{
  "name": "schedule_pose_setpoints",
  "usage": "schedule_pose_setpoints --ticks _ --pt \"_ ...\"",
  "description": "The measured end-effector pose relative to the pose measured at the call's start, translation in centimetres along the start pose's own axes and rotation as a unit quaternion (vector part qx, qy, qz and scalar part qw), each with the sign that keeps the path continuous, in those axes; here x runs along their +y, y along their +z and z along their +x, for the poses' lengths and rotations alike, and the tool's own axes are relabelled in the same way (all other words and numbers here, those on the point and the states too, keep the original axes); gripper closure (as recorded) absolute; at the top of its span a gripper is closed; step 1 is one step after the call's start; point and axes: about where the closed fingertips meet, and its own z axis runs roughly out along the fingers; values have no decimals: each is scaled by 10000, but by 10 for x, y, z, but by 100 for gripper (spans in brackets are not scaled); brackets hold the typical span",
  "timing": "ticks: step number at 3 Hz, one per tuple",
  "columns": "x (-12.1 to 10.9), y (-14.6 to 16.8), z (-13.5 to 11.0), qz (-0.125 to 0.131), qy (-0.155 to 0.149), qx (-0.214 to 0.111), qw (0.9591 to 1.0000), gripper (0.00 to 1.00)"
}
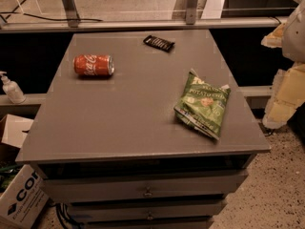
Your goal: Move green jalapeno chip bag near coke can
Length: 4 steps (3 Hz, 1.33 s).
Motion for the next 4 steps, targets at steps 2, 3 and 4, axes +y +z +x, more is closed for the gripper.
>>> schedule_pose_setpoints --ticks 2,3,4 --pt "0 0 0 0 1 -1 10000 0" --pt "-11 24 -1 128 243 -210 9994 0" --pt "-28 22 -10 499 238 -384 9977 0"
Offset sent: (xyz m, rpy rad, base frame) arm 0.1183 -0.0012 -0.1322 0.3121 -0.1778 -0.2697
